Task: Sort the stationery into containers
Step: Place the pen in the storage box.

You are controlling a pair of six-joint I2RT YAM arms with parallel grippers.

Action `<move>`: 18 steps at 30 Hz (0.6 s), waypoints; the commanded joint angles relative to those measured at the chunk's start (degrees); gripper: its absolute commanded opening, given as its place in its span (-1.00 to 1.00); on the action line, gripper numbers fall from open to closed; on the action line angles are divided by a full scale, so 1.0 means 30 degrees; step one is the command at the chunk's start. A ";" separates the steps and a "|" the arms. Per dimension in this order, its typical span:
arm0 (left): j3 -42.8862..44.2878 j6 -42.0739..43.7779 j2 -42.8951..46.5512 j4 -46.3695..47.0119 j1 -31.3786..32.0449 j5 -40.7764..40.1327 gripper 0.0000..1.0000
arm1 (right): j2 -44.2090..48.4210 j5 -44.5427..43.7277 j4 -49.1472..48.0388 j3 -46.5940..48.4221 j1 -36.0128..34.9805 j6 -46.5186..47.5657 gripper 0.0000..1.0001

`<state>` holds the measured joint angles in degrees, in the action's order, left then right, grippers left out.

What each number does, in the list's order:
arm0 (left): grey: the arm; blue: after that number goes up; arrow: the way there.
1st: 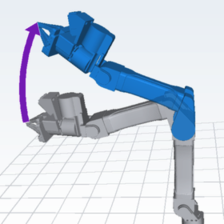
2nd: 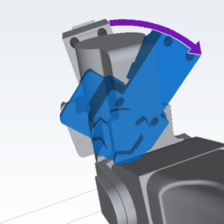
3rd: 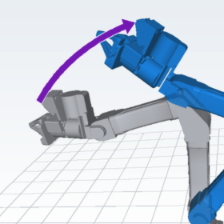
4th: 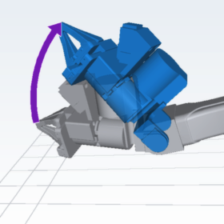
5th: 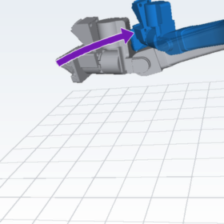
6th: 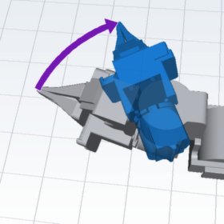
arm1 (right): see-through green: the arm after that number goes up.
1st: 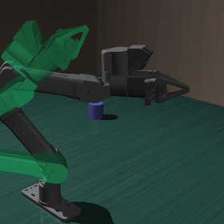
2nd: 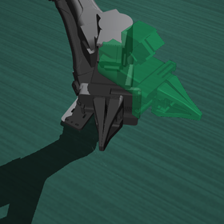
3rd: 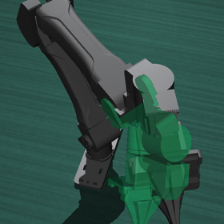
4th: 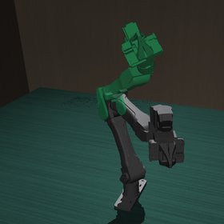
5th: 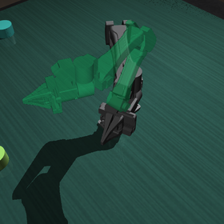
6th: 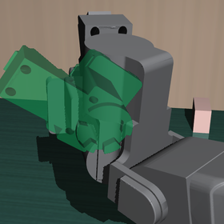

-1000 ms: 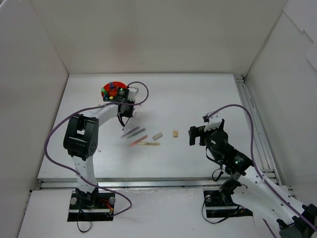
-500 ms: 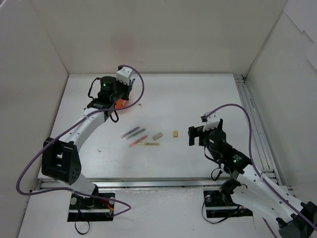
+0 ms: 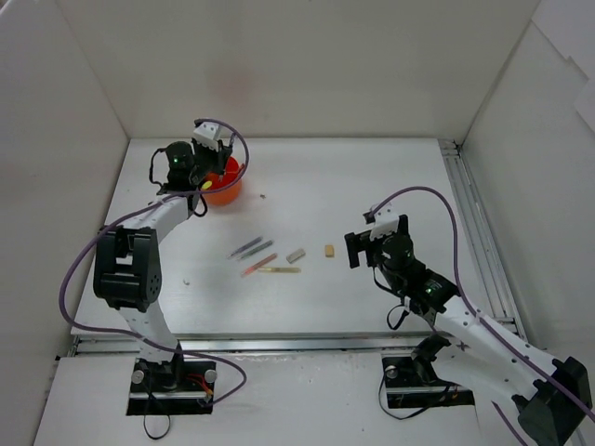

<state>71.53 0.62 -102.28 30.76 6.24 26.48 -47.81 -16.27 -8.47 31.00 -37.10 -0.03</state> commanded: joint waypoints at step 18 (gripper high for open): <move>0.2081 -0.0209 -0.2058 0.5188 -0.0439 0.3943 -1.00 | -0.2021 -0.0142 -0.2831 0.1706 0.0297 0.1271 0.96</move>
<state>72.97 -2.26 -109.40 41.91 5.39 34.28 -53.39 -16.23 -11.99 33.04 -36.69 2.92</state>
